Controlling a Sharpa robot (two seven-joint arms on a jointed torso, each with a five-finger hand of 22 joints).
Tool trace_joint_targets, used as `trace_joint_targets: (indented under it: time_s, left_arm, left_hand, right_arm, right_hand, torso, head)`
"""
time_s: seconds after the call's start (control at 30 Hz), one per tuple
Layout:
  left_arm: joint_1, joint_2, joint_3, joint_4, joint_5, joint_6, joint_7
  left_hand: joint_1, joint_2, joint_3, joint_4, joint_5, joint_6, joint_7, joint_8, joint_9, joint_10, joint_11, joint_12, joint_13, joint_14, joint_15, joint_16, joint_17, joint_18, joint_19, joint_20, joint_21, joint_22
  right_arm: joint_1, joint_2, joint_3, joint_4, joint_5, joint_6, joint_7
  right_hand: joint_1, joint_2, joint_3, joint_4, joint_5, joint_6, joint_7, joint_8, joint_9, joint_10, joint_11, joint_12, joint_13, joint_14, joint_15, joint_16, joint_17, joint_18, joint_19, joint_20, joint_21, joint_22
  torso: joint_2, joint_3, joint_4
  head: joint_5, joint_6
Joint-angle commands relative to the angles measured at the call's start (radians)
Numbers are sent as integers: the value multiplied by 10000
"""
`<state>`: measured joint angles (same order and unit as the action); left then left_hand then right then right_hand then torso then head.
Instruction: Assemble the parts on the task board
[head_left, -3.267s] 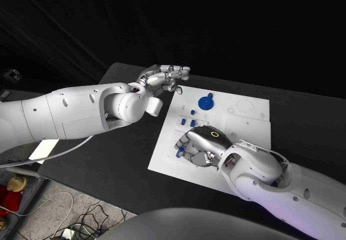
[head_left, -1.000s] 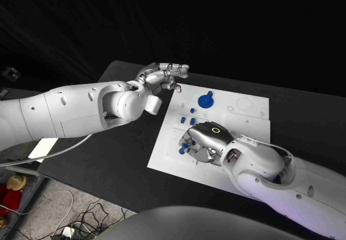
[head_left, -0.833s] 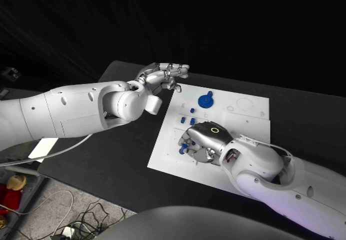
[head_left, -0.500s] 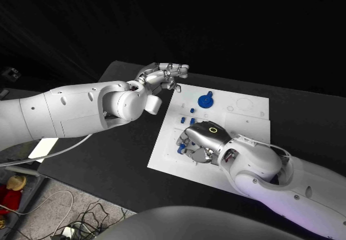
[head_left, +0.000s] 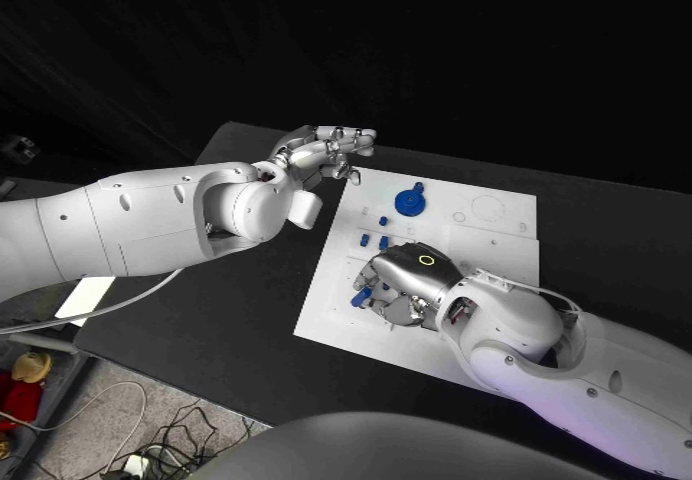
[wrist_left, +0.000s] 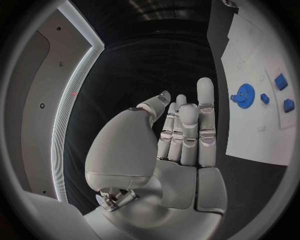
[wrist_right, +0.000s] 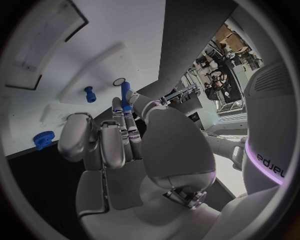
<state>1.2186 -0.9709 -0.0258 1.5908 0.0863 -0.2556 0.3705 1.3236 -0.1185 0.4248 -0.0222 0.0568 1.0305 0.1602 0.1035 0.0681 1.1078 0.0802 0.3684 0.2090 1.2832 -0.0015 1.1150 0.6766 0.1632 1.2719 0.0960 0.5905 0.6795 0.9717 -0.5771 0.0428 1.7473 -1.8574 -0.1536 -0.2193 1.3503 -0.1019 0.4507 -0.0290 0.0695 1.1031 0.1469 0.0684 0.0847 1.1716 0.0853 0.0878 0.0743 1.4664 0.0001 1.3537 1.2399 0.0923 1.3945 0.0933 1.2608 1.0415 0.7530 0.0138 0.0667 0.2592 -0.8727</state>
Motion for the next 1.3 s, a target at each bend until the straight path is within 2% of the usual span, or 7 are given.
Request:
trace_joint_targets:
  time_s: [0.03, 0.2, 0.47, 1.3]
  left_arm:
    - [4, 1, 5, 15, 24, 155, 46]
    - [4, -2, 5, 20, 24, 139, 48]
    - [4, -2, 5, 27, 24, 127, 58]
    - [4, -14, 5, 40, 24, 131, 49]
  left_hand:
    - [-33, 86, -2, -74, -29, -58, 14, -47, -13, -86, 5, 89, 20, -103, 1, -24, -24, 181, 60, 7, -59, -18]
    - [-43, 83, -12, -75, -29, -87, 37, -58, -17, -104, 18, 111, 27, -112, 8, -29, -43, 180, 60, 11, -66, -21]
    - [-43, 83, -13, -75, -29, -90, 40, -59, -17, -107, 20, 114, 28, -112, 9, -28, -43, 180, 60, 12, -67, -22]
    - [-43, 85, -16, -79, -28, -106, 59, -62, -18, -122, 33, 133, 33, -118, 16, -30, -55, 178, 60, 16, -72, -24]
  right_arm:
    - [0, -8, -5, -11, -55, 120, -59]
    - [0, -8, -8, -11, -111, 153, -127]
    - [-2, 8, -9, 12, -151, 181, -81]
    - [-1, -169, -7, 264, -296, 408, -376]
  right_hand:
    - [65, 195, 117, -42, -47, 150, -23, 81, 35, 171, -69, 79, 28, 420, -72, -11, 40, 85, 15, -8, 12, 43]
    - [266, 412, 255, -170, -123, 489, -139, 218, 126, 525, -204, 241, 102, 465, -181, 101, 196, 51, 97, -104, 132, 229]
    - [366, 604, 328, -306, -125, 753, -232, 317, 239, 795, -308, 323, 171, 588, -269, 478, 717, -56, 305, -199, 485, 786]
    - [54, 575, 123, -204, -152, 773, -274, 292, 316, 824, -317, 239, 186, 564, -278, 446, 652, -59, 303, -220, 508, 802]
  torso:
    - [2, 4, -1]
    - [4, 6, 3]
    - [1, -3, 7]
    - [-2, 3, -11]
  head:
    - [-8, 1]
    - [-16, 1]
    - [-10, 1]
    - [-12, 1]
